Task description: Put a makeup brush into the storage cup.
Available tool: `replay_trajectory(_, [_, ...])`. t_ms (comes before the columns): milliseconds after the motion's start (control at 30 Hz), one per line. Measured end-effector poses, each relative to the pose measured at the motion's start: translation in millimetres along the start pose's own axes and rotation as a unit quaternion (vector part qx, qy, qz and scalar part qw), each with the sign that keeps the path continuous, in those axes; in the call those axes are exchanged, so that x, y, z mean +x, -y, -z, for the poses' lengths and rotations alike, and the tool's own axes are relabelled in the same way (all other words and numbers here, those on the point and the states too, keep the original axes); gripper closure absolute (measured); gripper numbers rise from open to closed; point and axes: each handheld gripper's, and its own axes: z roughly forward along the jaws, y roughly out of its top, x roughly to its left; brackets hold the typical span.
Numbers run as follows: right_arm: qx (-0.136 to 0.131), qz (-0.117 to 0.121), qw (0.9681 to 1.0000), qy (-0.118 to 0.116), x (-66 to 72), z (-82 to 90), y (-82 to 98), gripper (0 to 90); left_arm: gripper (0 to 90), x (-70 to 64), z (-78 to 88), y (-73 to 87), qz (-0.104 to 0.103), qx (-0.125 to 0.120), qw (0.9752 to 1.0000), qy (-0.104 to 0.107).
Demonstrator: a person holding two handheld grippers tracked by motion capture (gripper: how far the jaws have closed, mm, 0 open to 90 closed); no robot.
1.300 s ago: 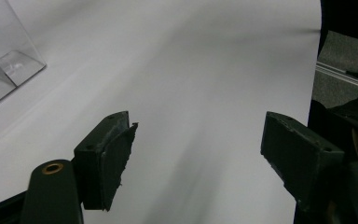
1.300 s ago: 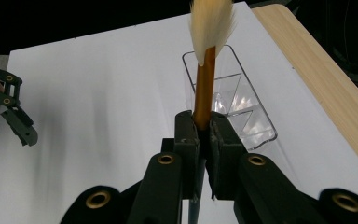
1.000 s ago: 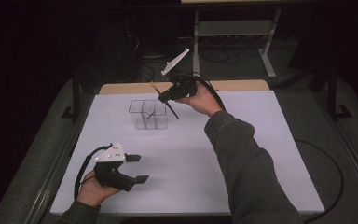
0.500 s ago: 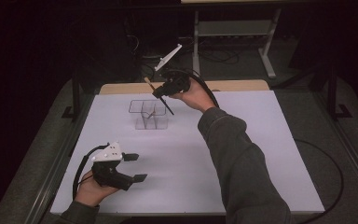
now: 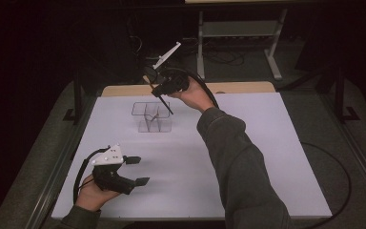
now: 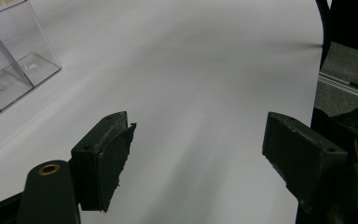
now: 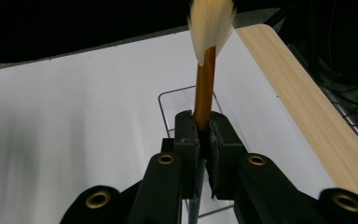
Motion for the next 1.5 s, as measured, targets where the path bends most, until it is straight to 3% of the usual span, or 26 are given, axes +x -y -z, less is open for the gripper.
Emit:
replay_trajectory(867, [0.002,-0.004,1.0000,-0.002,-4.3,-30.2,-6.7,82.8,22.2,1.8,-0.4,1.6,0.001,0.000,1.0000,0.002])
replay_trajectory(1500, [0.008,-0.019,0.9998,-0.001,-12.2,-40.5,1.2,82.8,22.1,3.4,-0.5,2.8,0.003,0.001,1.0000,0.005])
